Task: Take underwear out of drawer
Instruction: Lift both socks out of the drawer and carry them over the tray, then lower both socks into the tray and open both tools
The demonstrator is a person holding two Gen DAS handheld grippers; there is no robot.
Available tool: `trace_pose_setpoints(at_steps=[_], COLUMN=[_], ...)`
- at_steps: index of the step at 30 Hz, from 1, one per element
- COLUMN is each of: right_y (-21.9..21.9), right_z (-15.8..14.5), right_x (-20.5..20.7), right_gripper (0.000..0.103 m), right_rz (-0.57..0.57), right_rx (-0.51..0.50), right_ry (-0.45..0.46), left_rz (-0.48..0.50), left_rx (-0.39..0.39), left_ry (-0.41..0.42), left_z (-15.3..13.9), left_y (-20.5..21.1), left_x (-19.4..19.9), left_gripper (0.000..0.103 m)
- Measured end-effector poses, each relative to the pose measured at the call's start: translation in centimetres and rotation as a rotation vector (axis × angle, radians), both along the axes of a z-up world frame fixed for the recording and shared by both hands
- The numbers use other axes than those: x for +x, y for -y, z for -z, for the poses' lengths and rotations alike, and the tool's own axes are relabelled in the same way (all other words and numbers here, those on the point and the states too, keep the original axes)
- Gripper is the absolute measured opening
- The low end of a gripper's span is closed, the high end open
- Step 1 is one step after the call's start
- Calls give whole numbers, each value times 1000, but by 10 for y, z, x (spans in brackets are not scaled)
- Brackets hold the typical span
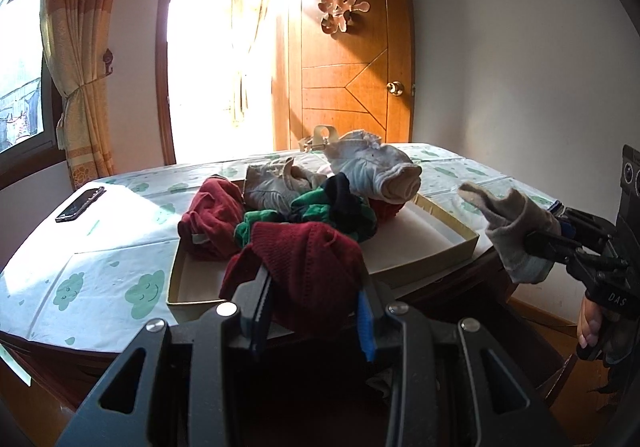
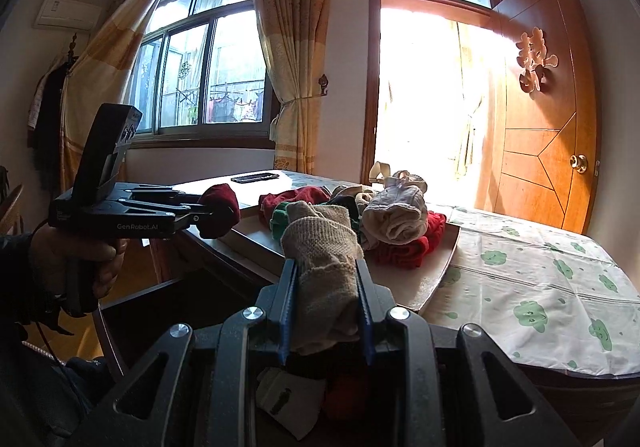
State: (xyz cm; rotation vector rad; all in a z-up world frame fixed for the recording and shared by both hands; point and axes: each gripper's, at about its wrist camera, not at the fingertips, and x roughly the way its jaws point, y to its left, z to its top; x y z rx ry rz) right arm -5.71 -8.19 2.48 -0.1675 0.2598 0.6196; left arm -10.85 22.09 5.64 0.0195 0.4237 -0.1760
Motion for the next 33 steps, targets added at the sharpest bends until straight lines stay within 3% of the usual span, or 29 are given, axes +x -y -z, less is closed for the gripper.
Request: trace_pose_setpoints(at_steps=[33], right_y=[-10], right_z=[-26], right_x=[21], right_gripper=[29], right_rz=[-15], right_rx=[61], right_ry=[42], left_rz=[-24], left_rx=[28], left_ry=[56], left_z=[-23], left_y=[-5], left_x=[22], left_gripper=[34])
